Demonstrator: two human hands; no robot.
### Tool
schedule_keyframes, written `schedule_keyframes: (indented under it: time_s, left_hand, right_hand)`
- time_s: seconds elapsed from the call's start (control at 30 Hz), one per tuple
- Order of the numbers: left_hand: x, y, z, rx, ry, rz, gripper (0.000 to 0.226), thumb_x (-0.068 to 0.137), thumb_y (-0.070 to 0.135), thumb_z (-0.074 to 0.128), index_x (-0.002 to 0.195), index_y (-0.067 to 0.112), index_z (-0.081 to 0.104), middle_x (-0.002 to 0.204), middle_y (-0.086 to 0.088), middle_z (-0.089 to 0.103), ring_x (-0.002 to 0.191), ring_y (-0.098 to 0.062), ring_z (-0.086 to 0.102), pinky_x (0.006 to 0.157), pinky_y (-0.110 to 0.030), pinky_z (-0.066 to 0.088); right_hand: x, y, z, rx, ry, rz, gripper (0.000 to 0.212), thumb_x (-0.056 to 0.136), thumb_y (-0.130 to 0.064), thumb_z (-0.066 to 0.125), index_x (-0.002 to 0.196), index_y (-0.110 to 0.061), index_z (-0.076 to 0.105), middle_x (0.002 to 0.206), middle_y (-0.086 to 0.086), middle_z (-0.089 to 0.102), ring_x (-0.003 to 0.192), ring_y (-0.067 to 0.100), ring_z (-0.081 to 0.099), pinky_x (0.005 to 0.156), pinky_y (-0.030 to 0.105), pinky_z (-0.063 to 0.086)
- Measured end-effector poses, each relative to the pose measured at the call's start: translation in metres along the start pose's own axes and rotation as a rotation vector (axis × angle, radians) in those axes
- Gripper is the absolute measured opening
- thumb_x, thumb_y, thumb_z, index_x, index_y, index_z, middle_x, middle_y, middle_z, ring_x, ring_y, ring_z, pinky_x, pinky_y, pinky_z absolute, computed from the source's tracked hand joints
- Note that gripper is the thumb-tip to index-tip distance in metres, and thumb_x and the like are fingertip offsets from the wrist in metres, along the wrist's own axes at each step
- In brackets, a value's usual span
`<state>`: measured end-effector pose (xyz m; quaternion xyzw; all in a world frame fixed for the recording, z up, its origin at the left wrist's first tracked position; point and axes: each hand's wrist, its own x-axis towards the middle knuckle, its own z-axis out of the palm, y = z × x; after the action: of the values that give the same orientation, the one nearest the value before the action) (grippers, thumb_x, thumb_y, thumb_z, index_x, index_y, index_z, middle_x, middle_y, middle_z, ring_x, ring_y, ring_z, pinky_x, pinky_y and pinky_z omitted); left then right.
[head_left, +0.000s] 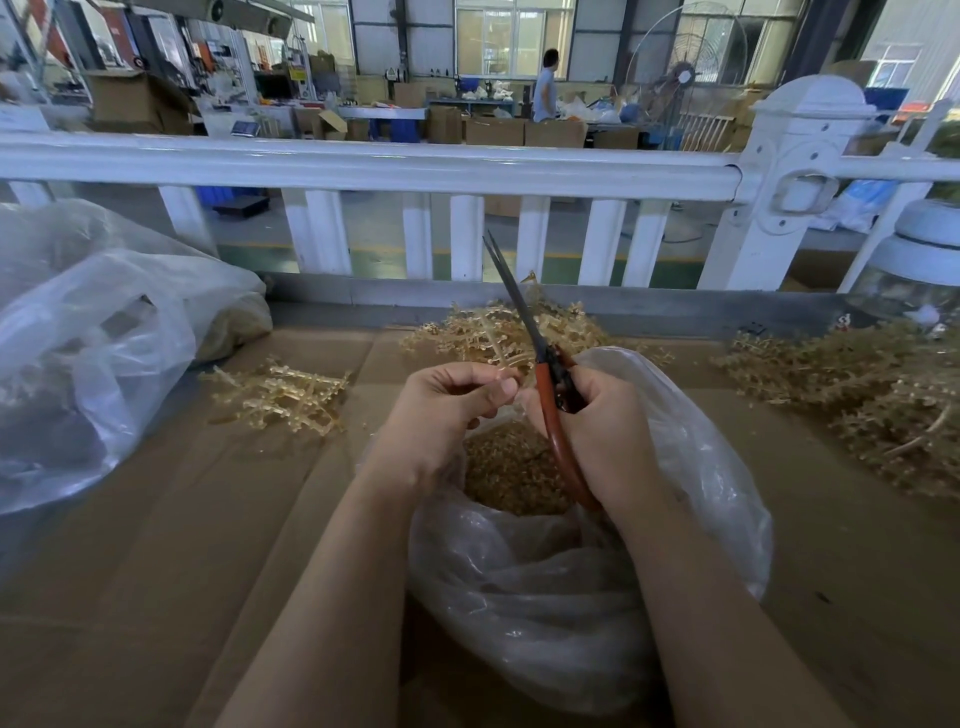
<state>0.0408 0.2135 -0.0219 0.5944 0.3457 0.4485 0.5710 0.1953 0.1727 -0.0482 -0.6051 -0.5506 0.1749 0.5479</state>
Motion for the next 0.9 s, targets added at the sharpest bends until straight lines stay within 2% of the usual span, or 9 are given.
schedule_keyframes:
  time_s: [0.07,0.13,0.23,0.37,0.5,0.57,0.7,0.8,0.9]
  left_hand:
    - [0.0002,0.0004,0.0002,-0.012,0.015,0.009,0.01,0.081,0.012,0.074,0.076,0.02,0.072,0.076,0.003,0.068,0.063,-0.005,0.053,0.063,-0.018,0.042]
    - [0.0009,0.0005,-0.0007,-0.042,0.05,0.013,0.003,0.083,0.016,0.074,0.082,0.017,0.071,0.074,0.004,0.068,0.064,-0.005,0.055,0.062,-0.018,0.043]
    - [0.0025,-0.0005,-0.0022,-0.058,0.064,0.015,0.008,0.088,0.021,0.07,0.08,0.019,0.071,0.075,0.002,0.069,0.065,-0.006,0.055,0.063,-0.02,0.043]
    - [0.0026,-0.0007,-0.0017,-0.025,0.071,0.012,0.009,0.086,0.021,0.072,0.078,0.017,0.071,0.076,0.001,0.069,0.065,-0.007,0.056,0.063,-0.019,0.044]
    - [0.0037,-0.0005,-0.0018,-0.084,0.099,-0.003,0.009,0.086,0.012,0.072,0.077,0.013,0.069,0.072,0.0,0.069,0.063,-0.007,0.057,0.062,-0.019,0.046]
    - [0.0036,0.0003,-0.0022,-0.156,0.126,-0.005,0.008,0.084,0.008,0.073,0.077,0.011,0.07,0.071,-0.002,0.068,0.062,-0.009,0.058,0.063,-0.021,0.047]
    - [0.0033,0.0016,-0.0057,-0.247,0.182,0.02,0.006,0.082,0.012,0.073,0.078,0.01,0.07,0.065,-0.001,0.064,0.063,-0.009,0.056,0.062,-0.019,0.046]
    - [0.002,0.0043,-0.0072,-0.291,0.19,0.054,0.008,0.077,0.015,0.074,0.07,0.016,0.07,0.061,0.002,0.06,0.06,-0.007,0.053,0.056,-0.015,0.046]
    - [0.0019,0.0055,-0.0083,-0.301,0.161,0.081,0.022,0.079,0.011,0.07,0.059,0.02,0.069,0.061,0.004,0.058,0.059,-0.006,0.051,0.056,-0.014,0.044]
  right_hand:
    - [-0.0003,-0.0005,-0.0002,0.008,-0.002,0.006,0.013,0.087,-0.034,0.076,0.077,-0.032,0.069,0.075,-0.021,0.072,0.07,-0.001,0.068,0.059,0.015,0.052]
    - [-0.0004,-0.0007,-0.0007,0.009,-0.003,0.02,0.01,0.088,-0.032,0.076,0.08,-0.031,0.07,0.076,-0.018,0.073,0.07,0.001,0.068,0.064,0.022,0.055]
    - [-0.0003,-0.001,-0.0017,-0.024,-0.021,0.017,0.011,0.088,-0.028,0.076,0.081,-0.032,0.069,0.076,-0.019,0.072,0.072,0.003,0.068,0.07,0.031,0.059]
    - [-0.0019,-0.0016,-0.0016,-0.091,-0.05,-0.03,0.013,0.088,-0.032,0.075,0.078,-0.034,0.067,0.069,-0.025,0.067,0.067,0.001,0.065,0.063,0.025,0.053]
    - [-0.0017,-0.0016,-0.0003,-0.123,-0.037,-0.028,0.007,0.088,-0.04,0.074,0.087,-0.035,0.069,0.073,-0.027,0.068,0.071,0.0,0.066,0.064,0.024,0.054]
    - [-0.0027,-0.0017,-0.001,-0.145,-0.011,-0.036,0.017,0.084,-0.052,0.073,0.089,-0.037,0.069,0.077,-0.028,0.068,0.075,-0.004,0.065,0.064,0.022,0.053]
    - [-0.006,-0.0026,-0.004,-0.302,-0.032,-0.057,0.058,0.065,-0.083,0.059,0.097,-0.034,0.067,0.082,-0.023,0.068,0.08,-0.003,0.063,0.071,0.022,0.052]
    - [-0.0065,-0.0031,-0.0046,-0.373,-0.043,-0.104,0.064,0.067,-0.085,0.057,0.102,-0.032,0.064,0.088,-0.024,0.065,0.084,-0.001,0.061,0.072,0.022,0.05]
    - [-0.0073,-0.0025,-0.0045,-0.431,-0.027,-0.156,0.06,0.071,-0.083,0.058,0.104,-0.032,0.062,0.089,-0.025,0.06,0.082,-0.002,0.057,0.072,0.02,0.049]
